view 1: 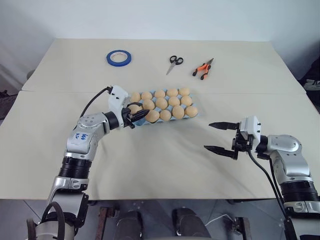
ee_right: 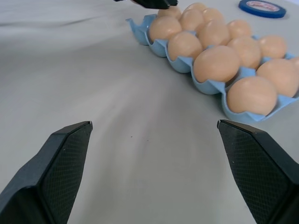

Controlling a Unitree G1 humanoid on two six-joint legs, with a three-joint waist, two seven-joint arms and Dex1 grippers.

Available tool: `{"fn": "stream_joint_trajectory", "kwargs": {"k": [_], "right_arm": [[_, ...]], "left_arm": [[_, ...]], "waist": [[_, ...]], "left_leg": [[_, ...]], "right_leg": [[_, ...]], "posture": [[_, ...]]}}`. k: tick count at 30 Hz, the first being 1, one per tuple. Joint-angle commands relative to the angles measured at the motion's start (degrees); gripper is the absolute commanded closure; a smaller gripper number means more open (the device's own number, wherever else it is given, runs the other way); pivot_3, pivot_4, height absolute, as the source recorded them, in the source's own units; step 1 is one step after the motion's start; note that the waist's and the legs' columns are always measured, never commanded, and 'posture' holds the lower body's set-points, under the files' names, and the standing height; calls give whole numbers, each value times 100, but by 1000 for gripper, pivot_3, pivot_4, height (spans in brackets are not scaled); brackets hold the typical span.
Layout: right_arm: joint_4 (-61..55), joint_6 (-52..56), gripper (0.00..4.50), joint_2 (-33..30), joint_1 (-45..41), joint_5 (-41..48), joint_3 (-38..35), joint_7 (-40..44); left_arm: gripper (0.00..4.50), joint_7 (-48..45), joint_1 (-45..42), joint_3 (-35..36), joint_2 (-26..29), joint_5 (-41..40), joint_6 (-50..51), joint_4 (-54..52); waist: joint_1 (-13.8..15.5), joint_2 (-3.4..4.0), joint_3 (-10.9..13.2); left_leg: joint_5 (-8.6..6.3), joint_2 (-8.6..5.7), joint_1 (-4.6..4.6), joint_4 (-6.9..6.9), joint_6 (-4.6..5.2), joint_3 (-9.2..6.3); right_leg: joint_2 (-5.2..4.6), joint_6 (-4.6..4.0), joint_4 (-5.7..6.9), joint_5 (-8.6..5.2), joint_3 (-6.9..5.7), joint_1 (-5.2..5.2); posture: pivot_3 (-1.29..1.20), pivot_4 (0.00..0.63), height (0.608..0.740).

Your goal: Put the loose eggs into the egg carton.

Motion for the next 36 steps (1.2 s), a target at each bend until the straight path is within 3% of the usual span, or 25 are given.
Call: {"fn": "stream_joint_trajectory", "kwargs": {"k": [1,4,5,11,14,22,27,31,36], "right_arm": [[-229,4,0,-95,66,124,-172,-64],[-216,3,0,-76,42,115,-138,-89],[-200,6,0,-65,8,112,-129,-102],[-148,-10,0,-73,-52,116,-135,-109],[-85,-16,0,-112,-96,135,-164,-67],[669,-280,0,-489,-761,66,-273,303],[1026,-332,0,-658,-1028,111,-348,548],[1303,-444,0,-834,-814,120,-403,934],[1339,-420,0,-694,-776,184,-417,854]], "left_arm": [[1055,-201,15,38,114,5,-112,-174],[159,-265,14,-7,92,17,-105,-190],[56,-236,-13,46,64,-3,-130,-172],[56,-178,-174,606,145,-428,297,-234],[56,-932,-77,999,398,-1141,574,-411],[56,-3118,395,1120,2301,-1624,1055,-227],[56,-4085,1229,1312,3111,-1329,237,22],[56,-4499,1697,1507,3327,-1309,-336,262],[56,-4318,1609,1574,3004,-1313,-791,463]], "waist": [[2,0,0],[11,0,0],[12,0,0],[-1,0,0],[-5,0,0],[-122,7,5],[-151,10,6],[-147,12,8],[-139,15,9]], "left_leg": [[0,0,0,0,0,1],[0,-3,0,1,0,2],[0,-3,0,2,0,2],[0,-1,0,3,0,2],[0,0,0,1,0,1],[0,-2,1,-4,0,3],[-3,-3,2,-9,4,2],[-9,0,-1,-19,5,1],[-16,-4,-4,-10,18,5]], "right_leg": [[0,0,0,0,1,0],[-2,0,-1,0,1,1],[-2,0,-2,0,1,1],[0,0,0,0,1,1],[0,0,3,0,0,-1],[0,0,-4,0,-2,1],[-4,-1,-7,0,-2,2],[-5,-1,-9,-1,-4,-6],[-16,-2,-11,-1,-4,-1]], "posture": [[0,150,740],[0,150,740],[0,150,740],[0,150,740],[0,150,740],[0,150,740],[0,150,740],[0,150,740],[0,150,740]]}}
